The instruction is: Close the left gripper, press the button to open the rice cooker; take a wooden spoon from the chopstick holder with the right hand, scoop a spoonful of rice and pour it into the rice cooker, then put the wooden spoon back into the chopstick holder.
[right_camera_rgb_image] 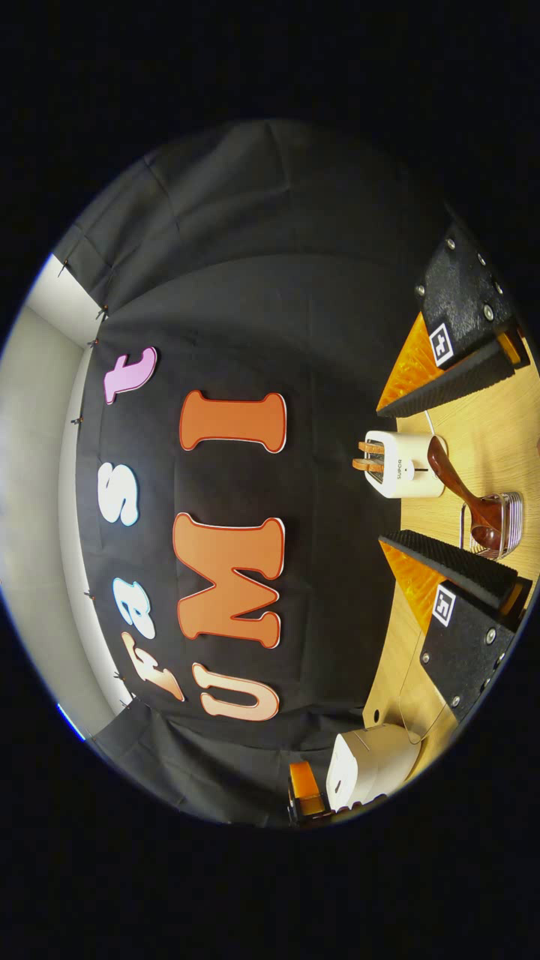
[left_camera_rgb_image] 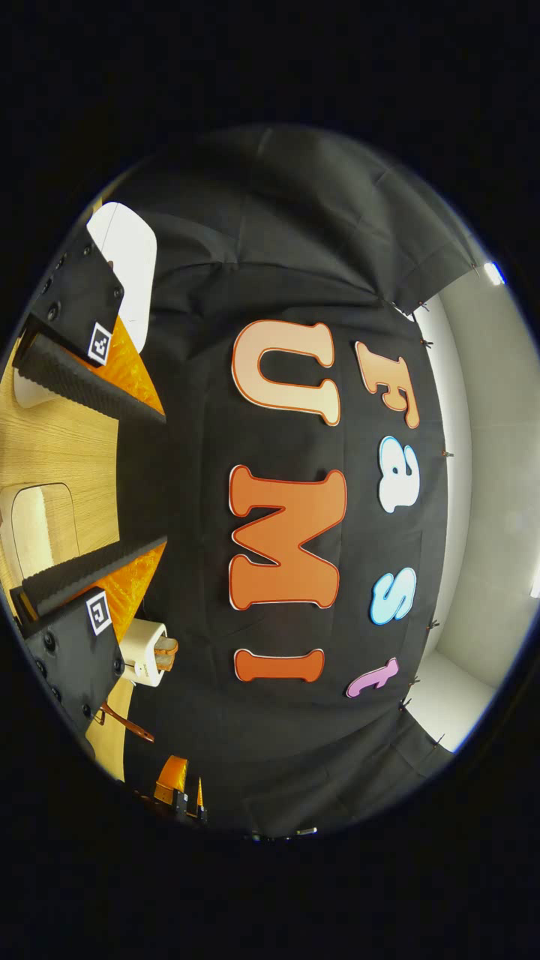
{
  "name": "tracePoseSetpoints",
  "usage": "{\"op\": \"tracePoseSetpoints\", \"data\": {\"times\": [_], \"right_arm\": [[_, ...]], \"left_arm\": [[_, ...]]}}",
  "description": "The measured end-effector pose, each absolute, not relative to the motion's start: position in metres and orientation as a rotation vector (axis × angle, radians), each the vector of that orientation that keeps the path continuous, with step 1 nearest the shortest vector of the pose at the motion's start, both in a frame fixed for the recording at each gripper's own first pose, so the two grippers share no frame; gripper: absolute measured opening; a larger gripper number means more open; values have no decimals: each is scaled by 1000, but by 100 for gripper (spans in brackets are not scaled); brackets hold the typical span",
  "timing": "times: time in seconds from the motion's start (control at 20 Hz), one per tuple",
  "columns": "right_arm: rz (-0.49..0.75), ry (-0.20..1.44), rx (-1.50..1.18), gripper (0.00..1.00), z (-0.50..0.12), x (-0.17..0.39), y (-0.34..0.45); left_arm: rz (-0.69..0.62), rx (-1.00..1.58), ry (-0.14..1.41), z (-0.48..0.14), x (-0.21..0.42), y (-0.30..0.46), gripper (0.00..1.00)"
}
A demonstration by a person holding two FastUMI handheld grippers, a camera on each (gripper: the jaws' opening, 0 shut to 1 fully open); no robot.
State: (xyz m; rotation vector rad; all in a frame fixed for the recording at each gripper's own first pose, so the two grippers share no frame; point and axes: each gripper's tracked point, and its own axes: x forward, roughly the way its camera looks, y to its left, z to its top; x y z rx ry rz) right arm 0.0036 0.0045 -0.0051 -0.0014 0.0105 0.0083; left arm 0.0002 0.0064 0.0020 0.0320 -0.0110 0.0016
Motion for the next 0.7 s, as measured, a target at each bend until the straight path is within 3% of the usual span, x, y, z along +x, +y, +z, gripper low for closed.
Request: {"op": "tracePoseSetpoints", "data": {"times": [0.3,0.45,0.5,0.55,0.6,0.65,0.7], "right_arm": [[4,0,1,90,-1,3,2],[7,-5,12,90,1,3,1],[5,-3,12,94,1,4,0],[4,-4,12,90,1,4,0],[4,-3,12,94,1,5,0],[4,-2,13,90,1,5,0],[6,-2,13,94,0,5,0]], "left_arm": [[65,37,-19,8,1,26,93],[106,34,-25,13,1,37,87],[127,47,-32,17,1,45,81],[145,56,-33,18,1,52,78],[158,57,-35,20,2,56,64],[176,55,-33,22,2,61,51],[218,55,-27,22,1,70,38]]}}
